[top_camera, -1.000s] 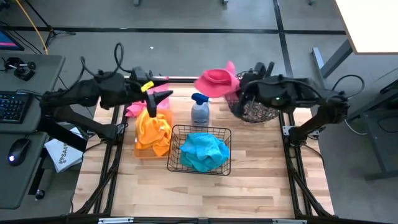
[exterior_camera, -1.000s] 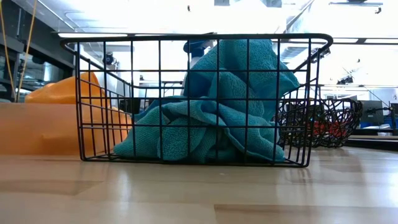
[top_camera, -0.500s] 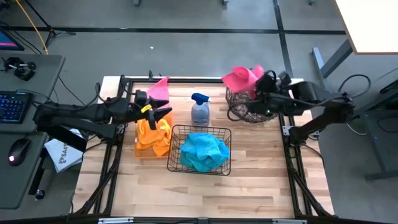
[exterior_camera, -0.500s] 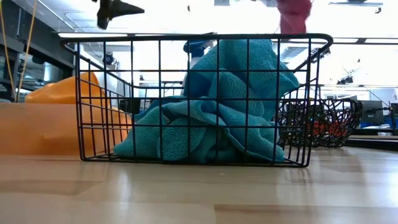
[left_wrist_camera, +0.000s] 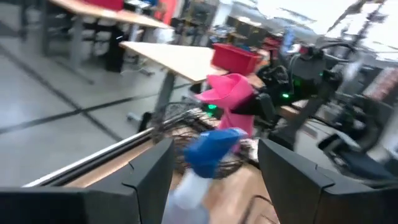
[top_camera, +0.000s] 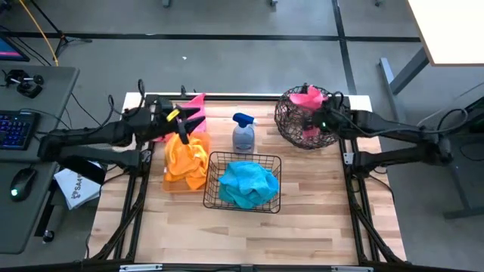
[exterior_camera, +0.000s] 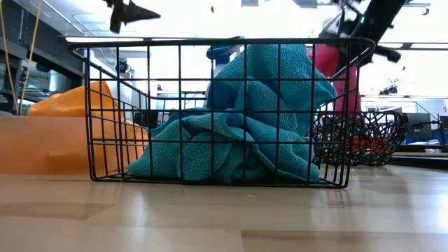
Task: Sort microfiber towel by color & place in baskets
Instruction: Put the bottom pink towel into the top wire basket, then put the pink towel into the top basket
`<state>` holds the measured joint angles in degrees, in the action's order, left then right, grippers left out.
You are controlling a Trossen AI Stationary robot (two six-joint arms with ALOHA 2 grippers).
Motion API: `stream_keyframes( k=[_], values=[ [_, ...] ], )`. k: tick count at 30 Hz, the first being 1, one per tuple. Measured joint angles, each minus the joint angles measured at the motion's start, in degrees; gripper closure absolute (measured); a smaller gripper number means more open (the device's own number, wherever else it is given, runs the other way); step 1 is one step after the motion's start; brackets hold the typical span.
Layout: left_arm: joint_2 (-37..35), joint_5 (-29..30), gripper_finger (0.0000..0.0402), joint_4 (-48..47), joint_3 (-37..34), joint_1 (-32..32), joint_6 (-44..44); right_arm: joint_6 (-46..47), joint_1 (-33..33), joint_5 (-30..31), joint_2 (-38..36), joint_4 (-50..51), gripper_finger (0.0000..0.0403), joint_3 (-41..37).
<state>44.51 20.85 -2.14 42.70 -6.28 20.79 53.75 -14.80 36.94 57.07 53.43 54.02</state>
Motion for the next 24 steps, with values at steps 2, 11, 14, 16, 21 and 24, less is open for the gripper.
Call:
stream_keyframes(
  k=[2, 11, 14, 16, 21, 24],
  values=[
    [1.39, -1.41, 0.0185, 0.13, 0.0, -3.51, 1.4, -3.89, -5.35, -3.32, 0.48, -2.82, 0.04, -2.33],
    [11.21, -9.76, 0.0186, -2.66, 3.17, -16.9, 8.1, -21.85, -24.78, -25.84, 5.38, -16.95, 0.0264, -8.93],
    [15.97, -12.01, 0.0186, -11.69, 9.62, -19.11, 6.67, -24.32, -27.68, -30.22, 6.59, -16.69, 0.0195, -8.53],
    [19.21, -12.35, 0.0186, -17.67, 14.64, -19.85, 3.67, -26.42, -28.78, -34.37, 6.8, -15.95, 0.0153, -7.53],
    [28.21, -12.72, 0.0186, -32.89, 27.99, -24.01, -7.28, -27.83, -30.33, -43.15, 6.73, -9.98, 0.0084, -3.01],
    [34.23, -14.54, 0.0186, -43.87, 34.91, -28.47, -12.76, -26.64, -30.33, -43.37, 6.68, -7.37, 0.0071, 0.18]
  ],
)
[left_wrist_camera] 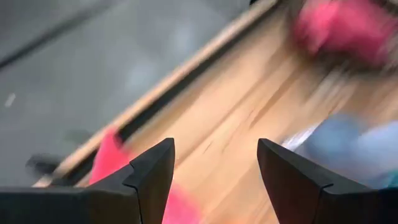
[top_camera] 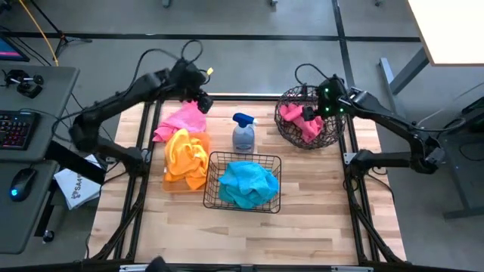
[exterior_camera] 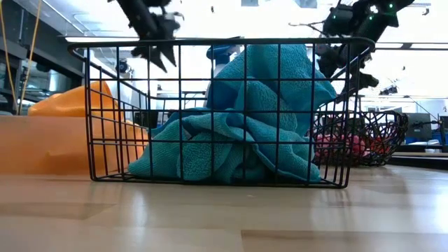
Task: Sort microfiber towel by color & place in baskets
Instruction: Put the pink towel into the top basket
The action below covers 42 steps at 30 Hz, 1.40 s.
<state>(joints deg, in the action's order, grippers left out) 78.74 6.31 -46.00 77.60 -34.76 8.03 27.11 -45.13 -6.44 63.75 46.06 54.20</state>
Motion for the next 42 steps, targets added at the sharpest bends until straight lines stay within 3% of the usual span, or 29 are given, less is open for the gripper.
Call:
stream_keyframes(
  k=[3, 7, 17, 28, 32, 35, 39, 42],
  values=[
    [5.65, -0.76, 0.0186, -10.17, 2.98, -4.41, -4.28, 1.53, 0.76, -0.02, 0.0, -0.92, 0.0069, 2.48],
    [11.28, -0.76, 0.0186, -17.87, 0.68, -10.43, -6.61, 5.82, 2.08, -0.01, 0.02, -3.21, 0.0069, 3.8],
    [19.15, 0.5, 0.0186, -8.37, -8.24, -20.67, -7.31, 15.08, 7.36, 2.91, 0.04, -10.83, 0.0069, 3.89],
    [31.18, 1.88, 0.0186, -7.17, -8.32, -22.23, -9.32, 17.67, 10.16, 5.15, 0.04, -10.99, 0.0069, 3.89],
    [32.48, 1.6, 0.0189, -6.79, -7.87, -21.84, -11.4, 17.48, 10.86, 5.16, 0.04, -10.97, 0.0069, 3.89],
    [31.94, 2.05, 0.0228, -7.03, -7.94, -20.69, -15.87, 16.42, 11.17, 5.16, 0.04, -10.97, 0.0069, 3.87],
    [30.31, 0.44, 0.0366, -6.18, -8.31, -19.83, -17.04, 13.97, 11.17, 5.18, 0.04, -10.99, 0.0069, 3.87],
    [28.94, 0.04, 0.039, -4.64, -8.2, -19.92, -16.11, 13.51, 11.17, 5.18, 0.04, -10.99, 0.0069, 3.87]
  ],
)
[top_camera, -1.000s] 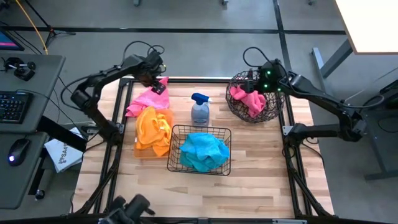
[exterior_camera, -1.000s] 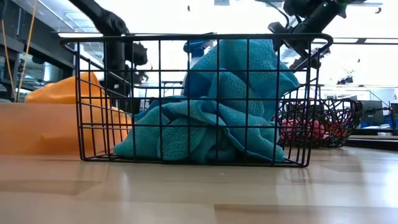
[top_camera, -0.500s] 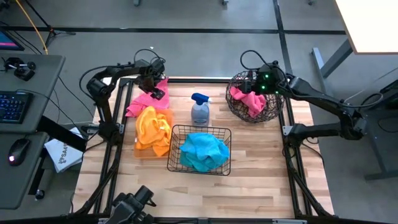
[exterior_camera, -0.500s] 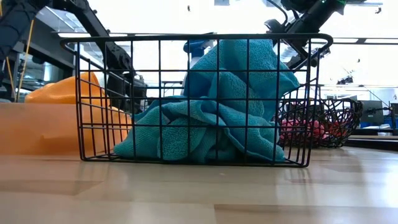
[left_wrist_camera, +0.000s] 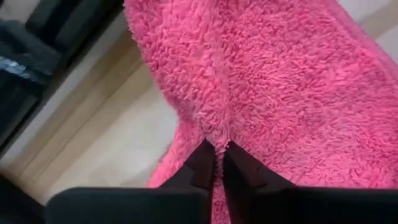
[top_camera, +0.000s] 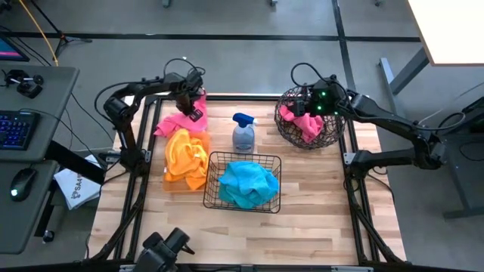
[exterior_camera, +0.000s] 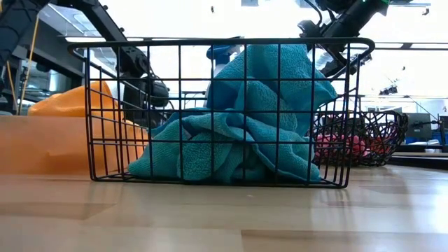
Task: Sort microfiber towel by color & place in baskets
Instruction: Put the pink towel into the top basket
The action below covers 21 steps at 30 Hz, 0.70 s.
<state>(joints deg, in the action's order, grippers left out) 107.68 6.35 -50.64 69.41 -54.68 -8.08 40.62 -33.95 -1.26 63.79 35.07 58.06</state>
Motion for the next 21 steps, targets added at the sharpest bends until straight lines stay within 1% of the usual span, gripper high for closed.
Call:
stream_keyframes(
  k=[2, 4, 8, 11, 13, 15, 17, 19, 21],
  values=[
    [-1.17, -0.2, 0.0398, -0.74, 0.02, 0.0, 0.09, -0.95, 0.0, -0.46, 0.0, -0.2, 0.0069, 0.0],
    [-4.62, -2.38, 0.0399, -0.46, 0.02, -0.02, 0.52, -1.86, -0.02, -1.86, 0.0, -0.86, 0.0069, -0.02],
    [-15.28, -6.17, 0.04, 1.12, 0.13, 0.53, 1.03, -5.84, 0.0, -7.94, 0.0, -6.87, 0.0069, -0.07],
    [-24.95, -7.96, 0.0401, 4.3, 1.39, 1.28, 1.74, -9.25, 0.0, -13.3, 0.0, -16.64, 0.0069, -0.07],
    [-29.6, -7.86, 0.0401, 5.71, 4.18, 2.31, 1.87, -10.05, 0.0, -16.28, 0.0, -25.92, 0.0069, -0.07],
    [-32.59, -6.94, 0.0401, 5.79, 7.97, 4.2, 1.55, -9.44, 0.0, -17.03, 0.0, -35.78, 0.0069, -0.07],
    [-34.01, -6.08, 0.0401, 6.13, 12.56, 6.33, 1.56, -9.13, 0.0, -17.2, 0.0, -43.77, 0.0069, -0.04],
    [-34.1, -5.79, 0.0401, 6.55, 17.3, 8.94, 1.74, -9.07, 0.0, -17.2, 0.0, -48.94, 0.0069, -0.04],
    [-33.43, -5.68, 0.0401, 8.38, 21.19, 11.73, 1.82, -8.54, 0.0, -17.2, 0.0, -50.89, 0.0069, 0.09]
  ],
)
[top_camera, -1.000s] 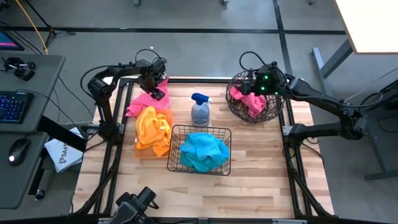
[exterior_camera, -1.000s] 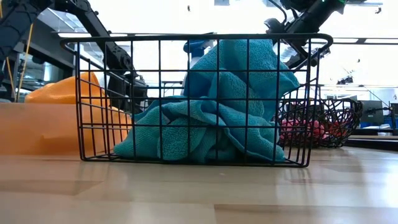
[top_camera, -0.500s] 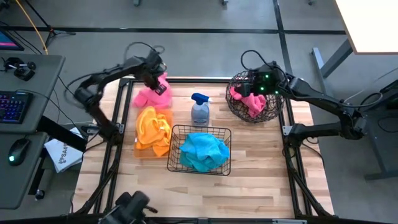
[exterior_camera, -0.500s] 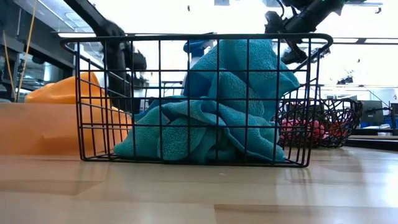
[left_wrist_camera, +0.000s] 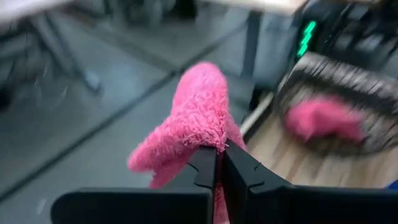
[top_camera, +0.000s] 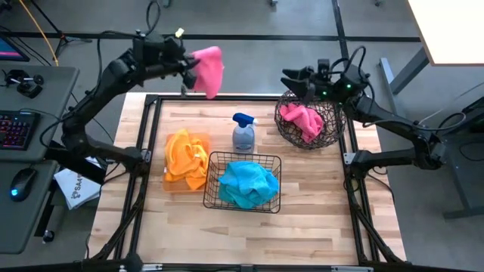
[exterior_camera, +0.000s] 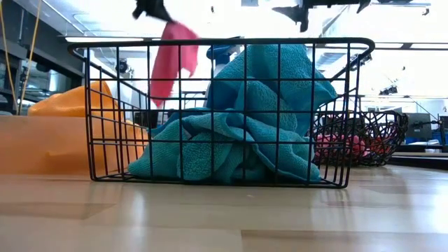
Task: Sort microfiber towel by color & place in baskets
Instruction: Put the pink towel into the top basket
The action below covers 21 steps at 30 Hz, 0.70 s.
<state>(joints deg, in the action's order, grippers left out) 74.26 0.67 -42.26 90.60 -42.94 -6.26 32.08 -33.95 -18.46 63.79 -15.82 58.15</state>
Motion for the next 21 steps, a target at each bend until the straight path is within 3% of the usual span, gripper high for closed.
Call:
stream_keyframes(
  k=[9, 14, 17, 21],
  values=[
    [7.63, -0.03, 0.0402, 17.51, 11.03, 12.93, 0.12, -3.95, 3.01, -0.05, 0.04, 0.77, 0.0069, 3.84],
    [13.47, 0.16, 0.0401, 26.22, 15.57, 18.32, -1.97, -9.3, 7.52, 3.94, 0.32, 0.83, 0.0069, 7.08],
    [17.77, 3.3, 0.0401, 29.35, 17.89, 20.84, -3.56, -14.13, 11.06, 9.15, 1.45, 4.19, 0.0069, 9.82],
    [22.1, 4.06, 0.0401, 31.14, 21.32, 23.15, -3.43, -22.55, 15.01, 20.9, 4.34, 13.96, 0.0069, 14.63]
  ],
)
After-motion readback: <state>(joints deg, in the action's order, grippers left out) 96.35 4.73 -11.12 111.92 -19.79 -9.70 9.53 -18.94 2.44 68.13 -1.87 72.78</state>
